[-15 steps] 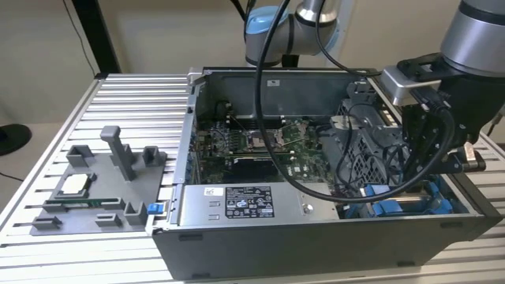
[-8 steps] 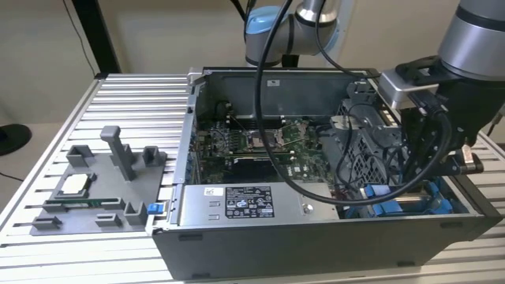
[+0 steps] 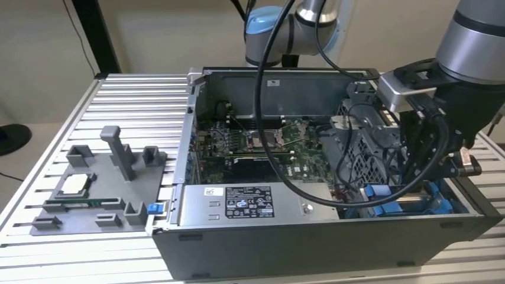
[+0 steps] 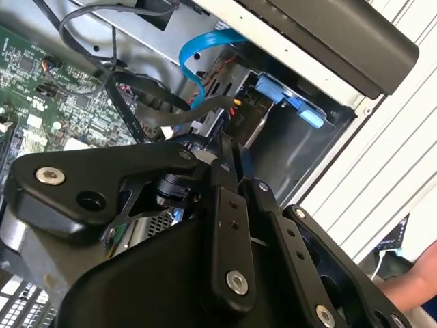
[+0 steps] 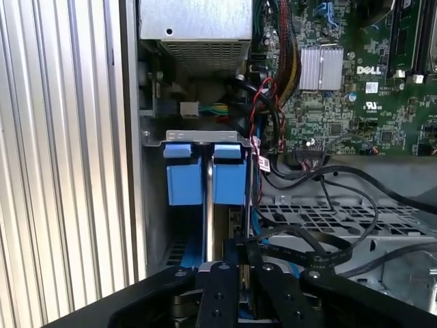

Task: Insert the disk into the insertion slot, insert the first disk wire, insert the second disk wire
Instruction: 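Insert the second disk wire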

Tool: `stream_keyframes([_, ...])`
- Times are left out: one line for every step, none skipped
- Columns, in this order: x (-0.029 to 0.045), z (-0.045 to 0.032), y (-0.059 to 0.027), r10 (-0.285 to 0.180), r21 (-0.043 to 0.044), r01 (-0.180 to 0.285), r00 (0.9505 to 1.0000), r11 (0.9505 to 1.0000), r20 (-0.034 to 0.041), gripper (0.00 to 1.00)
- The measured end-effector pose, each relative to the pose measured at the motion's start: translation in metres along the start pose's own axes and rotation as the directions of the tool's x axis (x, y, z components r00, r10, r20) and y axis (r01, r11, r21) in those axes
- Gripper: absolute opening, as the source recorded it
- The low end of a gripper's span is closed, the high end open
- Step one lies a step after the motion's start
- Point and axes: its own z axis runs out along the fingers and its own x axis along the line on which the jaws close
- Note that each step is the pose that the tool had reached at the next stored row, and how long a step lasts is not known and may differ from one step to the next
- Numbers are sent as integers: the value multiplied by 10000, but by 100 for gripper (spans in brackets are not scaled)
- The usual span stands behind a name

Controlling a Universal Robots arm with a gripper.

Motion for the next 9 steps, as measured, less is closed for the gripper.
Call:
stream_keyframes([0, 4, 0, 0, 3, 0, 10000, 10000, 0, 0])
stream_keyframes([0, 9, 0, 0, 5, 0, 10000, 10000, 0, 0])
stream_keyframes([0, 13, 0, 1, 7, -1, 10000, 10000, 0, 0])
stream_keyframes([0, 17, 0, 1, 8, -1, 10000, 10000, 0, 0])
stream_keyframes([0, 21, -1, 2, 10, -2, 10000, 10000, 0, 0])
stream_keyframes([0, 24, -3, 1, 11, -1, 10000, 10000, -1, 0])
stream_keyframes([0, 28, -4, 1, 12, -1, 10000, 10000, 1, 0])
stream_keyframes([0, 32, -6, 0, 13, 0, 10000, 10000, 0, 0])
stream_keyframes([0, 35, -6, 1, 14, -1, 10000, 10000, 0, 0])
